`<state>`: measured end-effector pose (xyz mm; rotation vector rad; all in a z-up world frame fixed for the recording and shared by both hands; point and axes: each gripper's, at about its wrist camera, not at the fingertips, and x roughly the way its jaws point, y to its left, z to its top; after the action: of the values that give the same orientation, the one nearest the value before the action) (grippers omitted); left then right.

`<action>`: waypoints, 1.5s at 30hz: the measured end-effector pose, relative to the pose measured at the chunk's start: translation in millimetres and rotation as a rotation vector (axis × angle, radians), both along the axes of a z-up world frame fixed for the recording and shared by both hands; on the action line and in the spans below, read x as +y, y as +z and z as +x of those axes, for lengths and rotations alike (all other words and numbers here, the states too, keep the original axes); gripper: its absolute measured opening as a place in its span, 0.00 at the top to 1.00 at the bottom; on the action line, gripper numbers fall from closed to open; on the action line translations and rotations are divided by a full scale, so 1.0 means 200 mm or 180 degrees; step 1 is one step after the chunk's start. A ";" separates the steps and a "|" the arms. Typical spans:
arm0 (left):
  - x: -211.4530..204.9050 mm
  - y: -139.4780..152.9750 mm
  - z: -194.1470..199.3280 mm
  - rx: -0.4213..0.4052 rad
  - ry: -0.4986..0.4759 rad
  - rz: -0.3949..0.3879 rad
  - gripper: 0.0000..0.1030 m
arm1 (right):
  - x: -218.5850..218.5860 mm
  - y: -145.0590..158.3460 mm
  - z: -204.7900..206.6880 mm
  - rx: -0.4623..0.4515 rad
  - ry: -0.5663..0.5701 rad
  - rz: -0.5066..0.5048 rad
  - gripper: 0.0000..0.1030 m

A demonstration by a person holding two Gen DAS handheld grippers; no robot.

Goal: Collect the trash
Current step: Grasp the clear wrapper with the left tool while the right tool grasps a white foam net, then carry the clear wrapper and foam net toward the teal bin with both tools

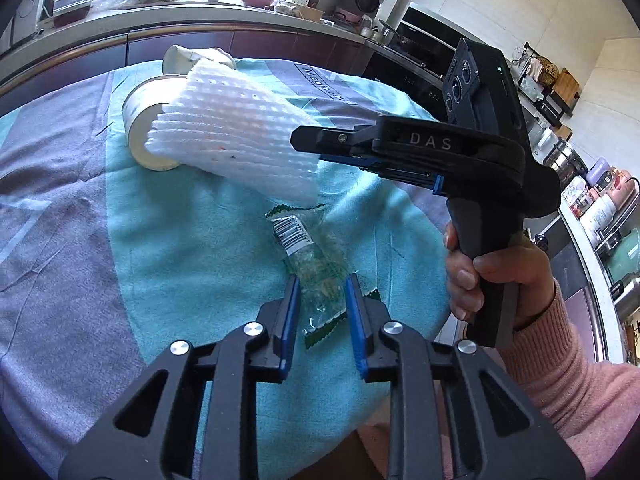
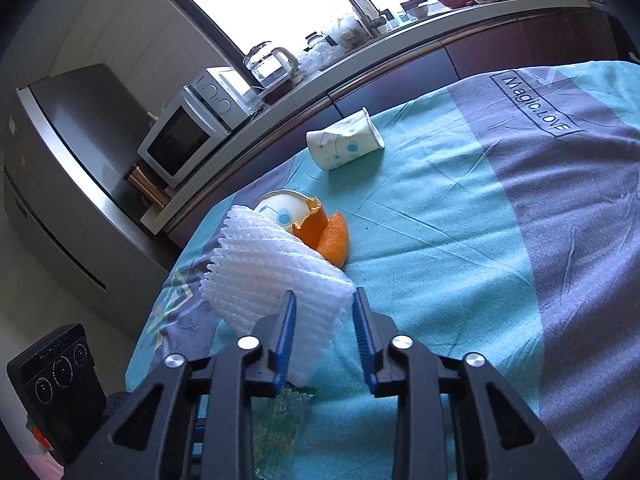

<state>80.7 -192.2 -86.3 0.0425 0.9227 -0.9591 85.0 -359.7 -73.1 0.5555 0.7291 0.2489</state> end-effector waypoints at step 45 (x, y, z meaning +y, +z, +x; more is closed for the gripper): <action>1.05 0.29 -0.17 -0.0580 0.1268 -0.0156 0.96 | 0.65 0.31 0.00 -0.0591 0.0882 0.0295 0.87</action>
<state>46.4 18.6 -28.8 -0.0918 0.7043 -0.5959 85.1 -229.1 -11.5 0.5107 0.6148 0.5869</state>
